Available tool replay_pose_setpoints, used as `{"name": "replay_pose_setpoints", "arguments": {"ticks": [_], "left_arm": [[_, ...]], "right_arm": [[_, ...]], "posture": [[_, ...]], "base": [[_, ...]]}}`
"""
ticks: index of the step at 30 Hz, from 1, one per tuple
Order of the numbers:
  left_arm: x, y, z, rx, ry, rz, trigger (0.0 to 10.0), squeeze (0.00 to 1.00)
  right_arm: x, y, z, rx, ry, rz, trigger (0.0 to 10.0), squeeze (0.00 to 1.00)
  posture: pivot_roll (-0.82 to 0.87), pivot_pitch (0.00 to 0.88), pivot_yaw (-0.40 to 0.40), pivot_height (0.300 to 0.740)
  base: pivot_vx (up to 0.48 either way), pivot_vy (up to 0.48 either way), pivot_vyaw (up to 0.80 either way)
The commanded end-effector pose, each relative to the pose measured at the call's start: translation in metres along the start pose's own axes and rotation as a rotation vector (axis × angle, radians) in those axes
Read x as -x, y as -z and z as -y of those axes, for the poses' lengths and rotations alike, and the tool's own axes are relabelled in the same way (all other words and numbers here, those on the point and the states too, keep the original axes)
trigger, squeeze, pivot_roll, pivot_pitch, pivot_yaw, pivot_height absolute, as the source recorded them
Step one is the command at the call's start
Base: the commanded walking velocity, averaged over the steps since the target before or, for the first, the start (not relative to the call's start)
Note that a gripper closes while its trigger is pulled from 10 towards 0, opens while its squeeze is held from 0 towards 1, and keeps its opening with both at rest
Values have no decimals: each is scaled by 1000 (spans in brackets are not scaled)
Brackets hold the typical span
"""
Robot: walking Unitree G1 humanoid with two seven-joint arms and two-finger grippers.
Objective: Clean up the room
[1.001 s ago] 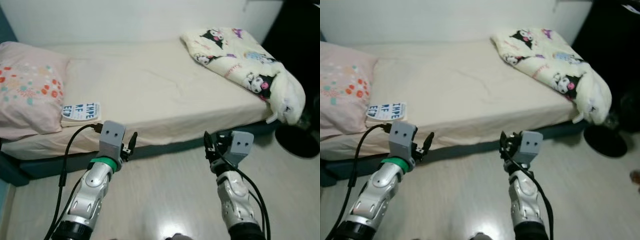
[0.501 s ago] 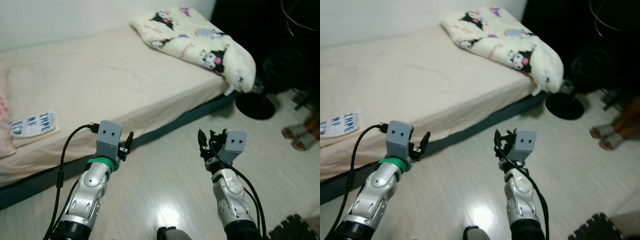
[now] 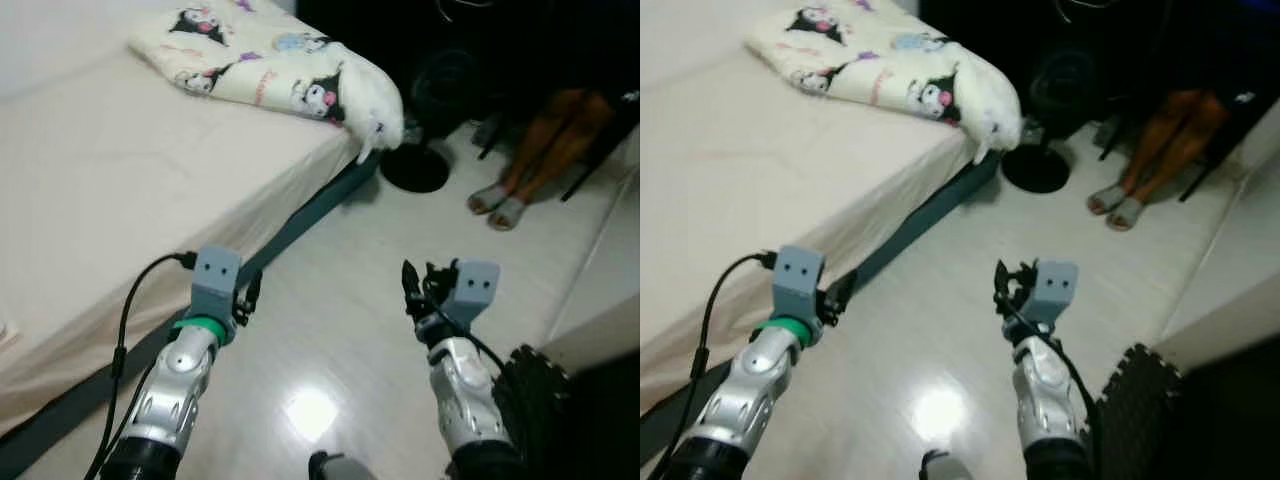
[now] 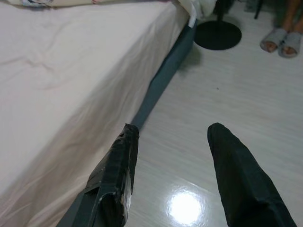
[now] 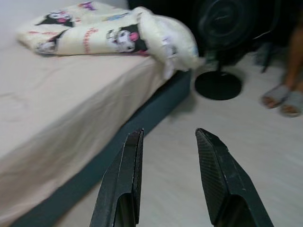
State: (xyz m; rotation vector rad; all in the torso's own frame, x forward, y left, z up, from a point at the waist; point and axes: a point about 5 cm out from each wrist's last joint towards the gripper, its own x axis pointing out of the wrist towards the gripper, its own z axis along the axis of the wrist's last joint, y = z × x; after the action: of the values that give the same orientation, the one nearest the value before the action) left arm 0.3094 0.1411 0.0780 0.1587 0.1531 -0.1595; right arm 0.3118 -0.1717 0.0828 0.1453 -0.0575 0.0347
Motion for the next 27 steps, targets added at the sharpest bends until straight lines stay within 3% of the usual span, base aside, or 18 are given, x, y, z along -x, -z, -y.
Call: {"name": "replay_pose_setpoints", "arguments": {"ticks": [1,3,4,6,7,9,11,12,16,19,22,27], "left_arm": [[6,26,-6,-49,-21,-92,10000,0],[12,54,-13,-120,-26,-209,10000,0],[12,54,-13,-120,-26,-209,10000,0],[20,79,-16,-169,-5,-321,10000,0],[20,79,-16,-169,-5,-321,10000,0],[29,98,-16,-177,29,-416,10000,0],[29,98,-16,-177,29,-416,10000,0],[38,113,-19,-38,14,-514,10000,0],[42,121,-22,-12,-2,-540,10000,0],[43,122,-22,-9,-3,-543,10000,0],[52,133,-29,87,-66,-590,10000,0],[60,143,-31,8,-61,-634,10000,0]], "right_arm": [[6,17,2,35,2,-74,10000,0],[16,41,11,133,6,-201,10000,0],[16,41,11,133,6,-201,10000,0],[29,62,17,201,-10,-321,10000,0],[29,62,17,201,-10,-321,10000,0],[39,76,18,238,-29,-401,10000,0],[39,76,18,238,-29,-401,10000,0],[50,89,18,208,-16,-478,10000,0],[68,108,18,131,23,-586,10000,0],[73,112,18,121,27,-614,10000,0],[94,132,12,101,17,-742,10000,0],[101,138,4,154,-35,-775,10000,0]], "posture": [[-26,48,40,740],[-19,42,35,740],[-19,42,35,740],[1,32,25,740],[1,32,25,740],[4,26,21,740],[4,26,21,740],[0,24,20,740],[-2,22,18,740],[-2,22,18,740],[-1,25,18,740],[5,26,13,740]], "base": [[0,0,-800],[0,0,-800],[0,0,-800],[0,0,-800],[0,0,-800],[0,0,-800],[0,0,-800],[0,0,-800],[0,0,-800],[0,0,-800],[0,0,-800],[0,0,-800]]}}
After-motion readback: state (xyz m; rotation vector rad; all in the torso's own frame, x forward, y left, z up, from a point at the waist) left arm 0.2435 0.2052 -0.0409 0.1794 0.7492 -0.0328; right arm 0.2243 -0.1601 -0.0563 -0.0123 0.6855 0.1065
